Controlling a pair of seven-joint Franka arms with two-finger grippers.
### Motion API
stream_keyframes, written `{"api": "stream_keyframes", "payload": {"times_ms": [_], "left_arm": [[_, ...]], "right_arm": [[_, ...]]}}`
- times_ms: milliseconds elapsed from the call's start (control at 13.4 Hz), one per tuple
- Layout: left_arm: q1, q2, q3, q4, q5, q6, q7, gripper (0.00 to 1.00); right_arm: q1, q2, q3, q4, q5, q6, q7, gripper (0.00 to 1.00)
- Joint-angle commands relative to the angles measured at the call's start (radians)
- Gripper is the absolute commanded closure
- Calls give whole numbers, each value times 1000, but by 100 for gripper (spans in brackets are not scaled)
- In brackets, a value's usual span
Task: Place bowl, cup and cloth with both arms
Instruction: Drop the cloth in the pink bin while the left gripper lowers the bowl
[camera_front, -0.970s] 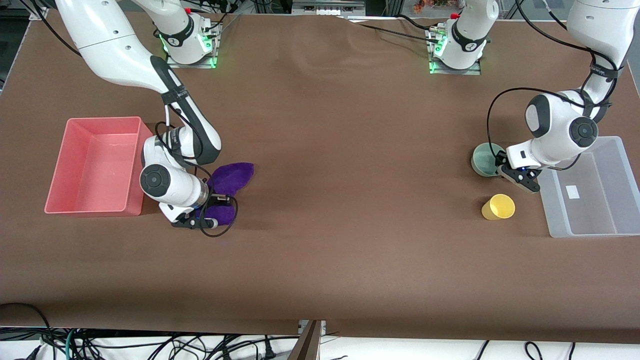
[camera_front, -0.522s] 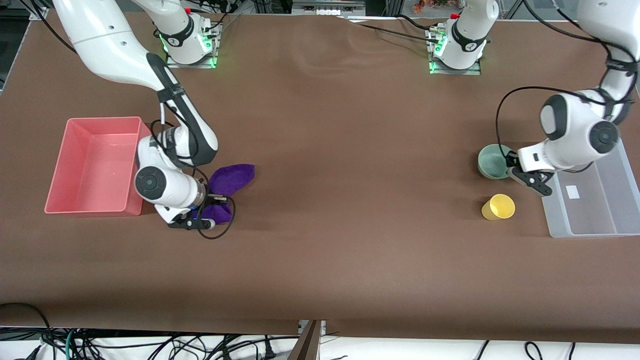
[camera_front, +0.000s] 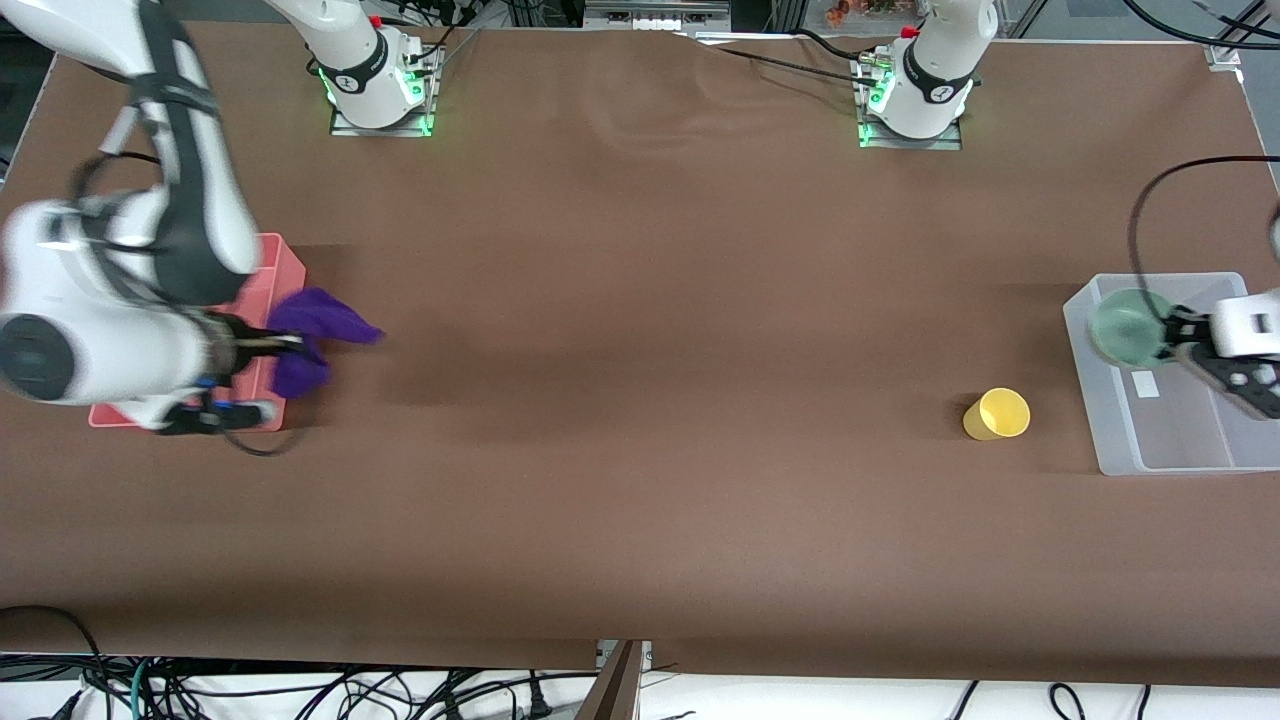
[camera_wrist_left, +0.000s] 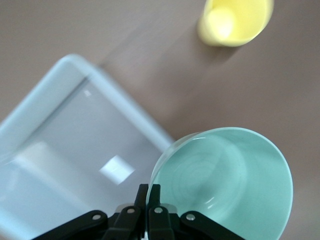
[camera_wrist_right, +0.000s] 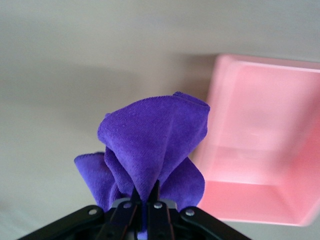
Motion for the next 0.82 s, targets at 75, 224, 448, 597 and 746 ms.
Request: {"api": "stream_keyframes", "payload": {"times_ms": [75,224,448,597,746], "left_arm": [[87,155,-10,132,31,-9,120,100],[129,239,-12,157,25,116,189,100],[138,298,-12,156,-53,177,200,100],[147,313,-12,146,-99,175,200,98],[147,313,-12,149,-99,171,202,38]], "right_arm": [[-5,22,-184,-19,1,-3,-323,100],[-7,28,-222,-57,1,21,-361,100],[-17,36,-228,-130,-4,84,-369,100],[-24,36,-240,-163,-9,113,-372,100],[-24,34,-242,-157,-7,112,-372,1]]}}
